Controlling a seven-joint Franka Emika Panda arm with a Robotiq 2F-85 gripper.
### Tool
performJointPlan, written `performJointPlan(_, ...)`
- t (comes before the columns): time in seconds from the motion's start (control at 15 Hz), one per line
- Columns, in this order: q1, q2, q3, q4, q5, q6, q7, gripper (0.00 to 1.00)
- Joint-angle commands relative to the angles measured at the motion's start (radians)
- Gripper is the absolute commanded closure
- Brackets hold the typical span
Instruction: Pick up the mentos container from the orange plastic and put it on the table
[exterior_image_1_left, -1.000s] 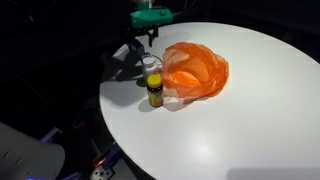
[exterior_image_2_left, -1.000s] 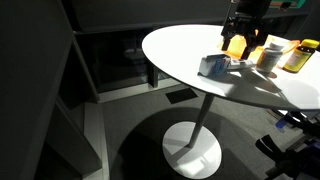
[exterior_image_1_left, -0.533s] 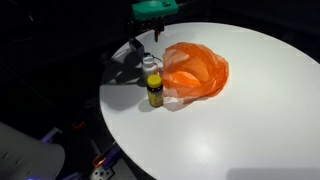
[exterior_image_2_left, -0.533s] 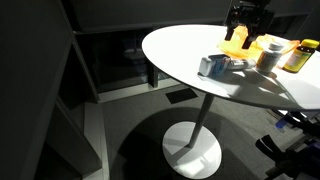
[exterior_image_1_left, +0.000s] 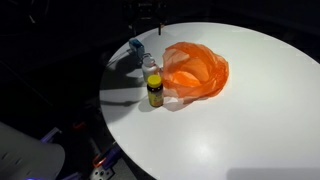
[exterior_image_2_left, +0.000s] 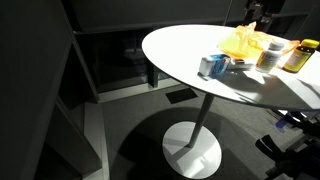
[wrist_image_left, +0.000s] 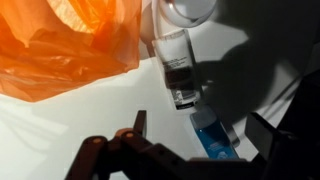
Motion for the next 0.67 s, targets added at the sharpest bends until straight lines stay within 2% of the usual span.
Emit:
performJointPlan(0.0,-0.009,-0.067,-0.01,-0.019,-0.053,-0.039,0.178,0.0)
performJointPlan(0.13,-0.01,-0.095,-0.013,-0.029,-0.092,-0.046,0.273,0.0)
performJointPlan(0.33,-0.007,-0.123,-0.019,-0.036,-0.116,-0.065,0.348,0.0)
performJointPlan(0.6,0.005,-0.094,-0.024,-0.021,-0.096,-0.053,0.315,0.0)
